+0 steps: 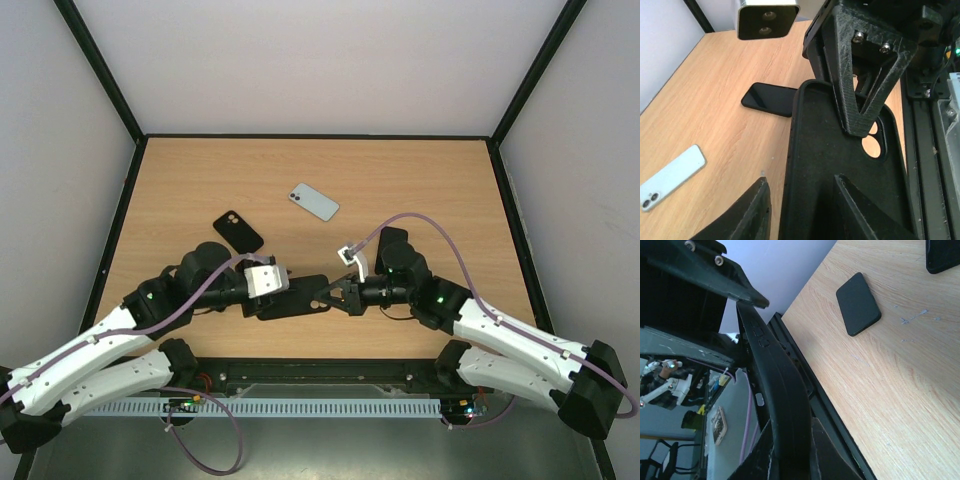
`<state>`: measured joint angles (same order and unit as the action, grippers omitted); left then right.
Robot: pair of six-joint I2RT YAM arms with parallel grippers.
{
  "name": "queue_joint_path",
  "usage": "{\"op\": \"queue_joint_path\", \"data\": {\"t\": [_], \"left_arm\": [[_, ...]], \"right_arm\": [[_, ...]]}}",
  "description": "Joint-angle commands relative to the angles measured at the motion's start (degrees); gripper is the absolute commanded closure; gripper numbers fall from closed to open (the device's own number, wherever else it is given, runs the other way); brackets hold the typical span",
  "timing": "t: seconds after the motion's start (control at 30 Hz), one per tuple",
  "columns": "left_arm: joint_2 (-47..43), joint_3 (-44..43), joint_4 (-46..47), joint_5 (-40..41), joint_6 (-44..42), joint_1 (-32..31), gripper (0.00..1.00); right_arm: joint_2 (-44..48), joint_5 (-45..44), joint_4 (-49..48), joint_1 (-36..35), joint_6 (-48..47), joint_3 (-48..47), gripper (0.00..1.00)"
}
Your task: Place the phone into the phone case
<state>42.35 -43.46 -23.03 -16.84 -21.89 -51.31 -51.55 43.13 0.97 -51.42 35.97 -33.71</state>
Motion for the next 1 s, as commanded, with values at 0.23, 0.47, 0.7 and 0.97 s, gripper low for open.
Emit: {"op": "queue_joint_path", "data": {"t": [0.23,0.47,0.7,0.97], "left_arm": [[-0.8,0.8,0.9,4.7,-7.4,-1.7,0.97],[-1.5,2.5,3.7,10.7,-3.6,-1.7,0.97],[0.0,2.9,7.7,21.7,6.5,-0.7,0.97],[3.6,3.2,9.5,23.5,26.4,9.3,0.97]], "right_arm": [[0.4,-0.8,-3.1,-0.3,2.5,-1.3,0.93],[1.4,-9.3,-1.7,-0.3,0.9,-1.8,0.56],[1.6,-26.2,3.5,-0.2,-3.7,-5.5,0.19],[-10.6,-48.3,5.3,4.5,-13.6,-10.6,0.08]]}}
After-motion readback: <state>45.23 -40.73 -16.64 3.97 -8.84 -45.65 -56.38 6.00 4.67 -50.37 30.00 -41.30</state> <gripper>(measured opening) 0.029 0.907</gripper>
